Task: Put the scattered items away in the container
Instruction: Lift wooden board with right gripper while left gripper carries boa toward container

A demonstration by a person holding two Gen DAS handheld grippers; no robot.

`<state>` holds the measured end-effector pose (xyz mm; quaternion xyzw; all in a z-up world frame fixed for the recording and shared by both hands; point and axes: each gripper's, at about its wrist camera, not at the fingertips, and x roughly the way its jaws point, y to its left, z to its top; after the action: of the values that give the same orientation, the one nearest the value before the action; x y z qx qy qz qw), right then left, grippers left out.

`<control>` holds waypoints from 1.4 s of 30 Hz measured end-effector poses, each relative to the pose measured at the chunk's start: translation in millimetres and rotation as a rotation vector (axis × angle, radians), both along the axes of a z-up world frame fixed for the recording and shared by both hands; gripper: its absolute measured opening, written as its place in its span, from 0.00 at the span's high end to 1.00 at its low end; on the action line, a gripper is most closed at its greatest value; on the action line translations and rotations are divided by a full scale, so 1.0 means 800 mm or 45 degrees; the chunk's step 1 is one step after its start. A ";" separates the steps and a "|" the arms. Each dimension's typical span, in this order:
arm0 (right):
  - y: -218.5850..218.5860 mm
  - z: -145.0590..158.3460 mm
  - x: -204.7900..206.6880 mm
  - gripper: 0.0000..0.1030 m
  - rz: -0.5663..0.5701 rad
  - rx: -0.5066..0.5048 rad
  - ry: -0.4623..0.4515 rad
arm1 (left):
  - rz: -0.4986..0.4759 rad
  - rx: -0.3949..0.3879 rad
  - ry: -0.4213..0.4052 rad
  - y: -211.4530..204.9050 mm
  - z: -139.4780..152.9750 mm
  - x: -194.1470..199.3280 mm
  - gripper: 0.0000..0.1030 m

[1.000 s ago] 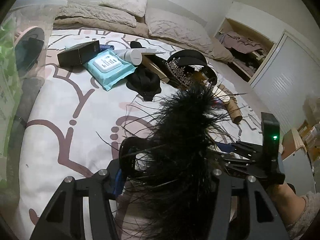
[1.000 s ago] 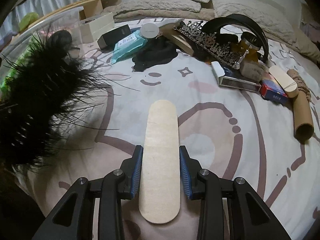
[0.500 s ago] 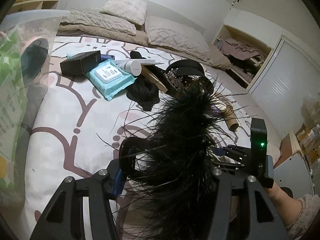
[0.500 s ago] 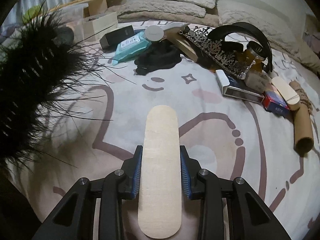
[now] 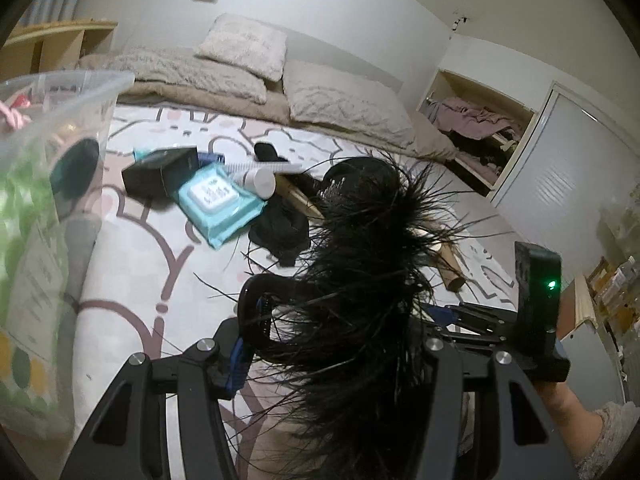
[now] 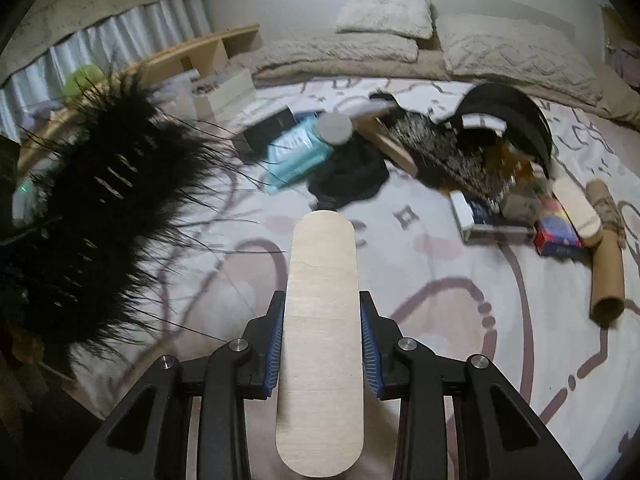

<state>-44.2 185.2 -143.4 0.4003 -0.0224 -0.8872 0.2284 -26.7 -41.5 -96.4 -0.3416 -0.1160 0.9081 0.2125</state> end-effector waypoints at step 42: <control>-0.204 0.203 -0.066 0.66 0.358 -0.313 0.161 | 0.402 -0.087 0.352 -0.211 0.194 0.002 0.45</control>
<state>-96.8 21.8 19.2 0.3121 -0.0599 -0.8606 0.3980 -25.0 -210.7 58.9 -0.1982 -0.1068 0.9718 0.0697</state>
